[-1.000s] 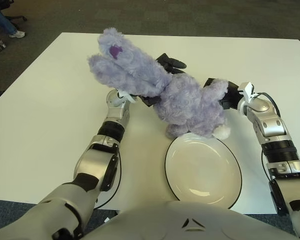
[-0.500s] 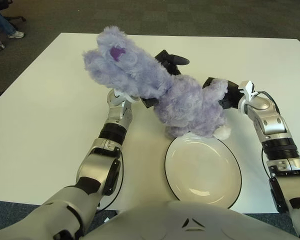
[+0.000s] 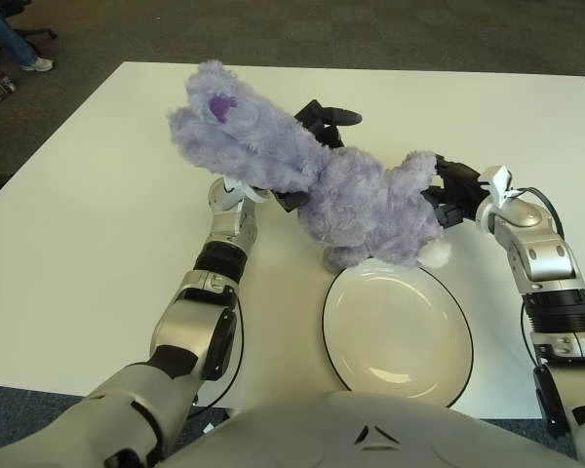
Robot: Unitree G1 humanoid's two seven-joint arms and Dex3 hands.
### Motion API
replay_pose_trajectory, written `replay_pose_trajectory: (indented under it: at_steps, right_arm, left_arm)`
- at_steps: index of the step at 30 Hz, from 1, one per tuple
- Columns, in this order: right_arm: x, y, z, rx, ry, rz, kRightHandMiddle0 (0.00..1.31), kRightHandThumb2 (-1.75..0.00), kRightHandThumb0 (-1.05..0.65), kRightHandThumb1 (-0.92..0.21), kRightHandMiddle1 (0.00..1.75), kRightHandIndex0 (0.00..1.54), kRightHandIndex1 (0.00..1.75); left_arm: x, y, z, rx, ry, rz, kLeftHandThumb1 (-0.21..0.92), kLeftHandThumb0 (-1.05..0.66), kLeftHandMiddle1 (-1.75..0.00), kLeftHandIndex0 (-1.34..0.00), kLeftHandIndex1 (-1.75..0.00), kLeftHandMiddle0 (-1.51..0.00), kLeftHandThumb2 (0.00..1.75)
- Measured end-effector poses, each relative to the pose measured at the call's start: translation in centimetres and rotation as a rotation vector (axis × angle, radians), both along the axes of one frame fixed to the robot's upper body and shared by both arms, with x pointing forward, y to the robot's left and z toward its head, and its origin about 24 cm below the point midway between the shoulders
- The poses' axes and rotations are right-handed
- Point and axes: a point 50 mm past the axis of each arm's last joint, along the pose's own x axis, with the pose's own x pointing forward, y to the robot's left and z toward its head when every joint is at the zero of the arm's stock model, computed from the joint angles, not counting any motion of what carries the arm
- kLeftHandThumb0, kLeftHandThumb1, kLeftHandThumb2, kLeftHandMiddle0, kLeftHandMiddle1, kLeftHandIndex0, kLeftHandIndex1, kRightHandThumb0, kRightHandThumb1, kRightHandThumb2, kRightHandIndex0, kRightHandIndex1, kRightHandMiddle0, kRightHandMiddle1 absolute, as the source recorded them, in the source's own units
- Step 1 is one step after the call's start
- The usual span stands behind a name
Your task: Put the doll into the plate.
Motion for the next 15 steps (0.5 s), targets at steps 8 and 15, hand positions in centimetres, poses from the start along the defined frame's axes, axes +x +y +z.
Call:
replay_pose_trajectory:
  at_steps: [8, 15]
  right_arm:
    - [-1.5, -2.9, 3.0, 0.155, -0.096, -0.152, 0.00, -1.01, -0.39, -0.49, 0.98, 0.44, 0.96]
    - [-2.2, -3.8, 5.7, 0.135, -0.212, -0.258, 0.00, -0.99, -0.38, -0.53, 0.90, 0.40, 0.90]
  left_arm:
    - [0.0, 0.5, 0.0, 0.024, -0.025, 0.040, 0.77, -0.81, -1.35, 0.00, -0.88, -0.42, 0.55]
    - [-0.2, 0.0, 0.2, 0.012, -0.063, 0.065, 0.84, -0.83, -0.96, 0.00, -0.86, -0.38, 0.48]
